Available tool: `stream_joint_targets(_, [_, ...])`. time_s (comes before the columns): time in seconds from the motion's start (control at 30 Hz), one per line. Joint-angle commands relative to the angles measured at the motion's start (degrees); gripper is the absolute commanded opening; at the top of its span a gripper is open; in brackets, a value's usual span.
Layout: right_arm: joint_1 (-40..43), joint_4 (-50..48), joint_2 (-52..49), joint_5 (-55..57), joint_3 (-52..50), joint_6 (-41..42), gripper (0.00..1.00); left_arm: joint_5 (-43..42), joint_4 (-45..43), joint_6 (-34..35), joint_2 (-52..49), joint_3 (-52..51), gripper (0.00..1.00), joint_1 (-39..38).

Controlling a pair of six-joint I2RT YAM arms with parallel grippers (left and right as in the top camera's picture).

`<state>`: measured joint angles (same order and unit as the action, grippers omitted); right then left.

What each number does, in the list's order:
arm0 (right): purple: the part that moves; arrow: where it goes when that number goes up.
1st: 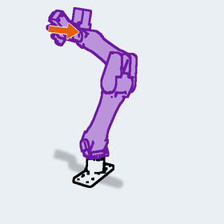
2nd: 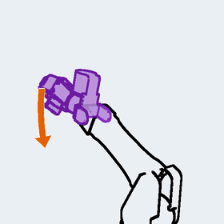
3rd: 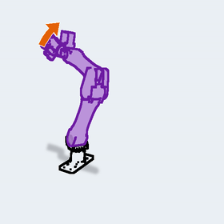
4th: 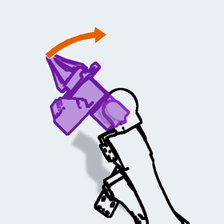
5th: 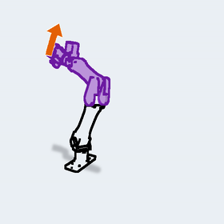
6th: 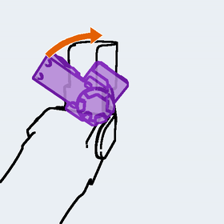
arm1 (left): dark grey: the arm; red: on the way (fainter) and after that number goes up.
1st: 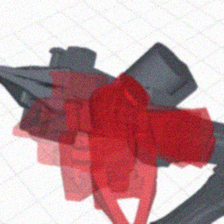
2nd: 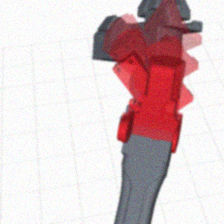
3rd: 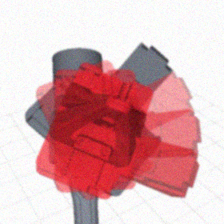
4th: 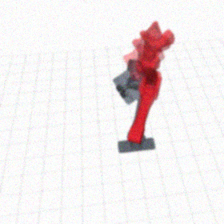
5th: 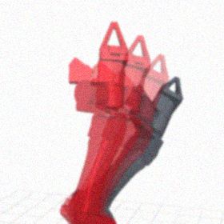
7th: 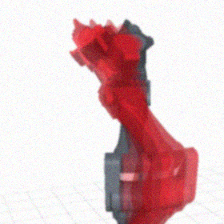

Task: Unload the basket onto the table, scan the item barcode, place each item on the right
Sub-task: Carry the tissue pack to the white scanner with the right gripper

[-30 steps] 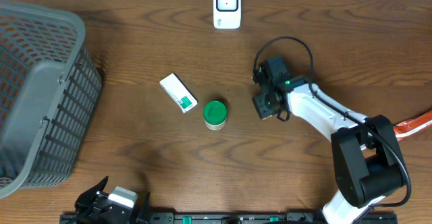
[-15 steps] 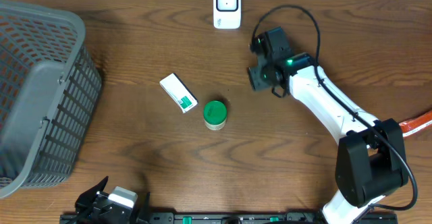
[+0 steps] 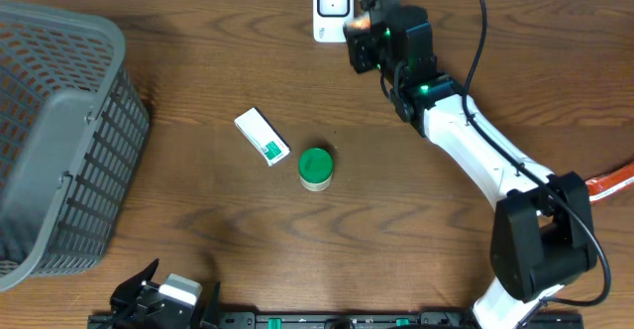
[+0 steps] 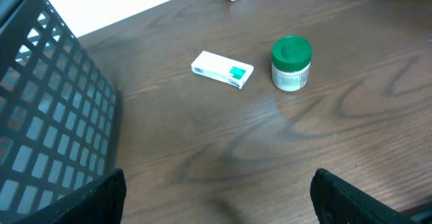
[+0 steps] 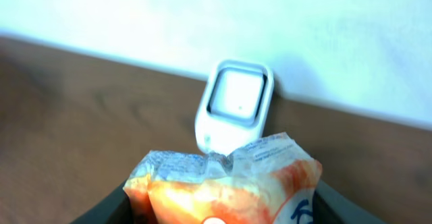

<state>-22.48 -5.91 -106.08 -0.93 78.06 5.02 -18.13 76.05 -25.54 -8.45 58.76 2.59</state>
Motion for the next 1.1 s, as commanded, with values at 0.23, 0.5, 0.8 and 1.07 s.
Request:
stream_joint_targets(0.23, [-0.4,-13.7,-16.8,-0.5,11.8,0.5,0.51,-0.9,-0.2,-0.3,0.4,0.3,0.86,0.2])
stream_joint_targets(0.5, [-0.5,-11.0,-36.0,2.9,36.6,0.5,0.45,-0.9,-0.2,-0.3,0.3,0.3,0.86,0.2])
stream_joint_targets(0.8, [-0.5,-10.1,-46.6,6.7,47.1,1.2,0.49,-0.9,-0.2,-0.3,0.4,0.3,0.86,0.2])
stream_joint_targets(1.07, [-0.6,-6.3,-46.5,6.7,47.6,1.8,0.47,-0.9,-0.2,-0.3,0.4,0.3,0.86,0.2])
